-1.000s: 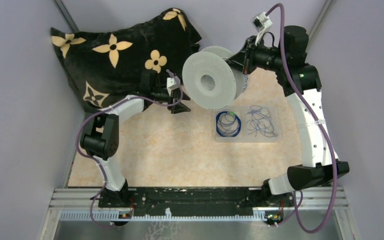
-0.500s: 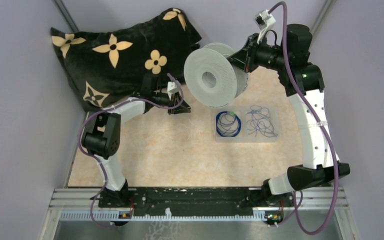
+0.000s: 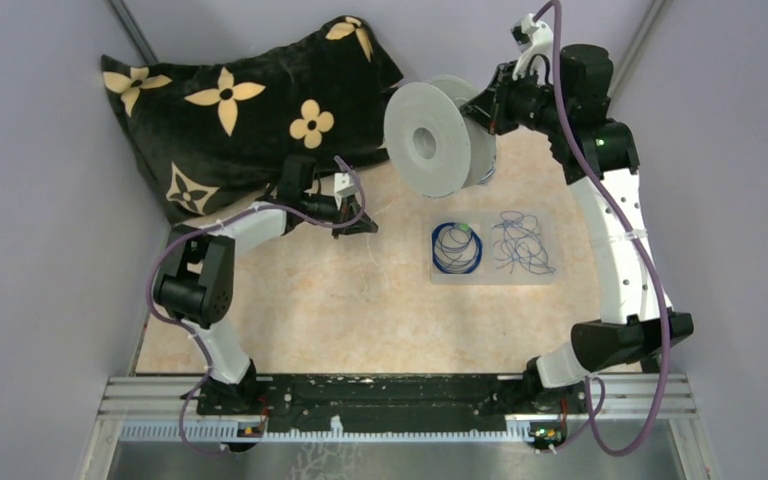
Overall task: Wrap the cables
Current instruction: Wrap the cable around the cable reel.
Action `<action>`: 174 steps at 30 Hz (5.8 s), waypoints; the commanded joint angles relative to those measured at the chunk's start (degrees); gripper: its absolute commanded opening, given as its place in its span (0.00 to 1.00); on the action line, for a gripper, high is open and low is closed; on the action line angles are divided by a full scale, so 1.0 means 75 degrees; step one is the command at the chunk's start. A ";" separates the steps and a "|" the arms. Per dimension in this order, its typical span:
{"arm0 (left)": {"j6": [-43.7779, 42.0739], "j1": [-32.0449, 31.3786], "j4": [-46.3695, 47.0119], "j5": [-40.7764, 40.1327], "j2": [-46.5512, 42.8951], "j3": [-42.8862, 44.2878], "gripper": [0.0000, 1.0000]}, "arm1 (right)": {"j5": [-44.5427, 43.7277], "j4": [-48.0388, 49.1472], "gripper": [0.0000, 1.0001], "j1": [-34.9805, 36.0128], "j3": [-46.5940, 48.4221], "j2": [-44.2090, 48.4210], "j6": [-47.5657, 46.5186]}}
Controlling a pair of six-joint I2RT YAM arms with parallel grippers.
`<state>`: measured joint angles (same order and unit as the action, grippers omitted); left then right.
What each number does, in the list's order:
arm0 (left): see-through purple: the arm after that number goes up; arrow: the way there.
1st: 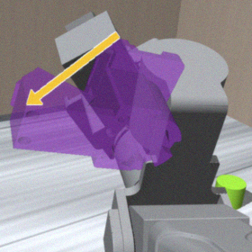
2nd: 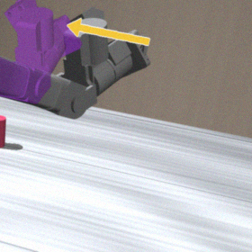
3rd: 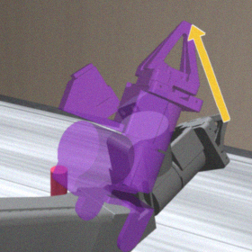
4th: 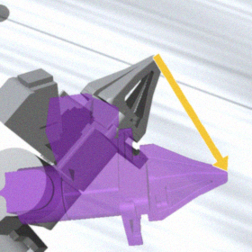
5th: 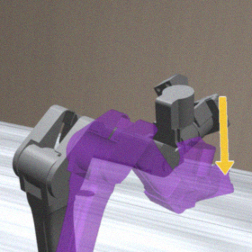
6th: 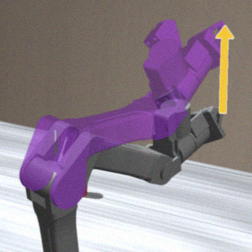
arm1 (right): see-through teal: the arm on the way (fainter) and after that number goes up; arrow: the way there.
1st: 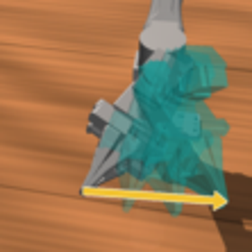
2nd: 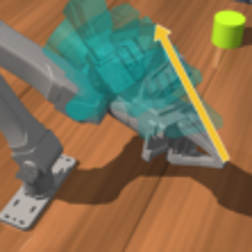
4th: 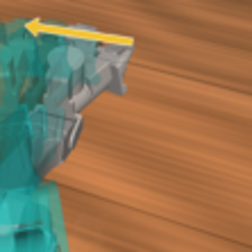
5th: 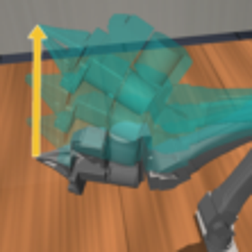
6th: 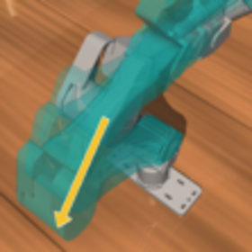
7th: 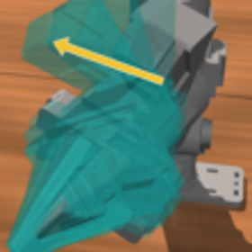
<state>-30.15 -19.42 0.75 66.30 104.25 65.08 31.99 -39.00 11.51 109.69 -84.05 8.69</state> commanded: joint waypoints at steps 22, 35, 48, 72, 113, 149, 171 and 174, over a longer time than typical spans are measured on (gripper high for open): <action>-0.2692 -0.2554 -0.4193 -0.3139 -0.1304 0.1343 0.00 | -0.2249 0.1689 0.00 0.0026 -0.0310 -0.0896 -0.0151; -0.0944 -0.3098 -0.4459 -0.2583 -0.0838 0.3603 0.00 | -0.3933 0.2558 0.00 0.0503 -0.1801 -0.0364 -0.1013; 0.0761 -0.3147 -0.3599 -0.3718 -0.0432 0.5115 0.00 | -0.4842 0.3163 0.00 0.0798 -0.3111 0.0363 -0.1794; 0.1245 -0.2145 -0.3355 -0.4594 -0.0016 0.5770 0.00 | -0.3761 0.2649 0.00 0.1020 -0.4565 0.1367 -0.2862; 0.0509 -0.0977 -0.1288 -0.3303 -0.1369 0.1630 0.65 | -0.2512 0.1200 0.00 0.1014 -0.2456 0.1491 -0.2242; 0.0950 -0.0753 0.0710 -0.2250 -0.1216 -0.0089 0.55 | -0.1847 0.0596 0.00 0.1014 -0.1165 0.1105 -0.1851; 0.0868 -0.0289 0.0427 -0.1537 -0.0970 -0.0164 0.23 | -0.1988 0.0755 0.00 0.1003 -0.1207 0.0924 -0.1826; 0.0904 -0.0287 0.0417 -0.1581 -0.0892 -0.0078 0.07 | -0.1890 0.0742 0.00 0.1003 -0.1098 0.0853 -0.1693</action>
<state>-22.74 -21.80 3.92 52.53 96.40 64.31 16.78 -39.05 18.74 97.49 -78.08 -6.13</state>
